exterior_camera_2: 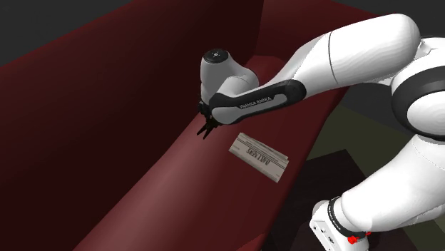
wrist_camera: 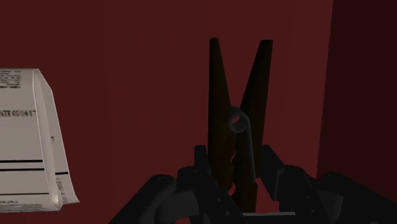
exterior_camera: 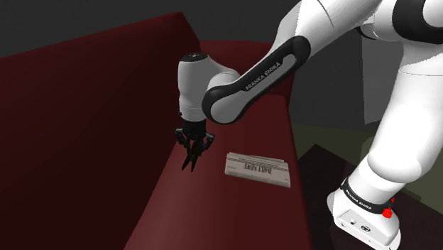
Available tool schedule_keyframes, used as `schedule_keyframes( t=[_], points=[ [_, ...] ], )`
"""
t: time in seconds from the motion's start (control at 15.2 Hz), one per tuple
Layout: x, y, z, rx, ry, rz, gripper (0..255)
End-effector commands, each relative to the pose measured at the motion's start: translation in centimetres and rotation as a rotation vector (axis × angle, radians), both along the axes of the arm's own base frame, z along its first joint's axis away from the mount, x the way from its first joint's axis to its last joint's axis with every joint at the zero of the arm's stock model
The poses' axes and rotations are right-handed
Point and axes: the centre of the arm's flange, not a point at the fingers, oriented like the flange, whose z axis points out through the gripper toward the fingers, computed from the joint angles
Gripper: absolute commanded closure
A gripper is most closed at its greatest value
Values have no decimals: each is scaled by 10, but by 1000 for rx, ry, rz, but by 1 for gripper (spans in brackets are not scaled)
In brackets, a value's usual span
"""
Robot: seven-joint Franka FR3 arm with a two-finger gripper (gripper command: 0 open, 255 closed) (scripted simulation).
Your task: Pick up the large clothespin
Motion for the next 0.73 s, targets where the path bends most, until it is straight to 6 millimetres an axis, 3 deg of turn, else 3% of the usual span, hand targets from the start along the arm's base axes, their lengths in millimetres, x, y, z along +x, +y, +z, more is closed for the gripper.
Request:
schedule_keyframes(
  t=[0.0, 0.53, 0.66],
  points=[
    [0, -1, 12, 0, 0, 0, 255],
    [0, -1, 54, 0, 0, 0, 255],
    [0, -1, 55, 0, 0, 0, 255]
  ],
)
